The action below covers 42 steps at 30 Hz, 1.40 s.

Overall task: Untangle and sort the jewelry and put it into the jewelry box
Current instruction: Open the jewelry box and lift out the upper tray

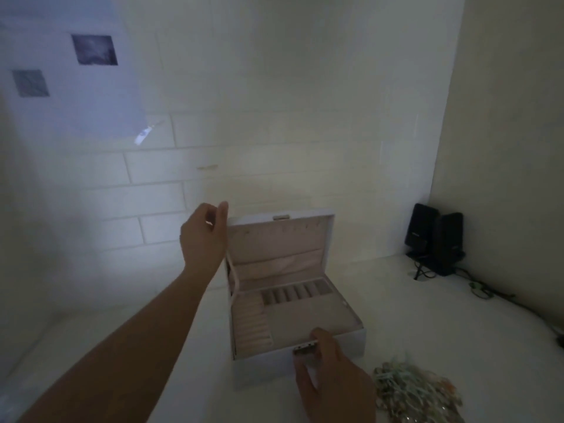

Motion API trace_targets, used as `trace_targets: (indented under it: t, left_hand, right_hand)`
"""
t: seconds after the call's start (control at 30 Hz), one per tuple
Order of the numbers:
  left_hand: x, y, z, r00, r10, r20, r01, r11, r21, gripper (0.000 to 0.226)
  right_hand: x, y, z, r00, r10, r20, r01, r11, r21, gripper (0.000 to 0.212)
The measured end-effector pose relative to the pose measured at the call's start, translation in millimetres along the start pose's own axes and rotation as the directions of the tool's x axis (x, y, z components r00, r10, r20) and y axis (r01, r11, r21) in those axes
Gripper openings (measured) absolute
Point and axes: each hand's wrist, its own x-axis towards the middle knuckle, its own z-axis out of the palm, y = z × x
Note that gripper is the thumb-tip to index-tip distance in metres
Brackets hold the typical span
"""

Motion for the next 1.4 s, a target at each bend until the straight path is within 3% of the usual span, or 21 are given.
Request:
trace_targets:
  t: [0.1, 0.17, 0.23, 0.37, 0.47, 0.53, 0.63, 0.7, 0.77, 0.93, 1.27, 1.4]
  left_hand:
    - [-20.0, -24.2, 8.4, 0.998, 0.048, 0.039, -0.044, 0.993, -0.107, 0.019]
    - [-33.9, -46.6, 10.0, 0.984, 0.089, 0.153, -0.074, 0.992, -0.098, 0.047]
    - [-48.6, -64.8, 7.8, 0.965, 0.08, 0.251, -0.064, 0.995, -0.072, 0.058]
    - [-82.6, -84.2, 0.2, 0.935, -0.02, 0.354, 0.07, 0.989, -0.13, 0.046]
    - [-110.1, -93.5, -3.7, 0.917, -0.061, 0.395, 0.147, 0.97, -0.192, 0.046]
    - [-120.2, -100.5, -3.1, 0.904, -0.081, 0.42, 0.194, 0.953, -0.233, 0.055]
    - [-120.9, -106.3, -3.5, 0.897, -0.072, 0.436, 0.193, 0.951, -0.241, 0.06]
    - [-120.1, -107.5, -5.0, 0.899, -0.04, 0.436, 0.162, 0.955, -0.247, 0.063]
    - [-120.8, -106.7, -6.2, 0.902, 0.006, 0.431, 0.106, 0.966, -0.236, 0.063]
    - [-118.3, -107.2, -6.0, 0.896, 0.089, 0.435, 0.002, 0.979, -0.203, 0.05]
    - [-120.1, -111.4, -3.5, 0.863, -0.049, 0.503, 0.128, 0.984, -0.124, 0.049]
    - [-120.9, -106.3, -3.9, 0.865, -0.062, 0.498, 0.18, 0.965, -0.191, 0.051]
  right_hand:
    - [0.7, 2.5, 1.5, 0.999, 0.008, 0.039, -0.011, 0.997, 0.082, 0.048]
    - [2.7, 5.0, 5.2, 1.0, 0.018, 0.007, -0.018, 0.993, 0.121, 0.042]
    - [5.0, 9.8, 10.5, 0.998, -0.023, -0.051, 0.03, 0.989, 0.146, 0.032]
    - [8.3, 6.2, -3.7, 1.0, 0.003, -0.012, -0.003, 1.0, 0.01, 0.044]
    - [24.8, -5.5, -6.6, 0.99, -0.12, -0.075, 0.116, 0.992, -0.056, 0.026]
    - [45.9, -16.5, -0.7, 0.981, -0.195, -0.002, 0.194, 0.98, -0.049, 0.019]
    - [79.8, -26.8, 20.4, 0.957, -0.223, 0.185, 0.244, 0.965, -0.099, 0.03]
    - [98.3, -33.1, 35.8, 0.918, -0.128, 0.375, 0.202, 0.965, -0.165, 0.042]
    - [110.7, -36.9, 47.7, 0.88, 0.006, 0.474, 0.113, 0.969, -0.222, 0.039]
    - [126.7, -45.9, 60.0, 0.849, 0.132, 0.512, 0.035, 0.952, -0.305, 0.03]
    - [123.8, -51.6, 57.1, 0.94, 0.02, 0.34, 0.122, 0.912, -0.392, 0.034]
    - [117.5, -57.9, 44.9, 0.986, -0.095, 0.137, 0.145, 0.895, -0.422, 0.026]
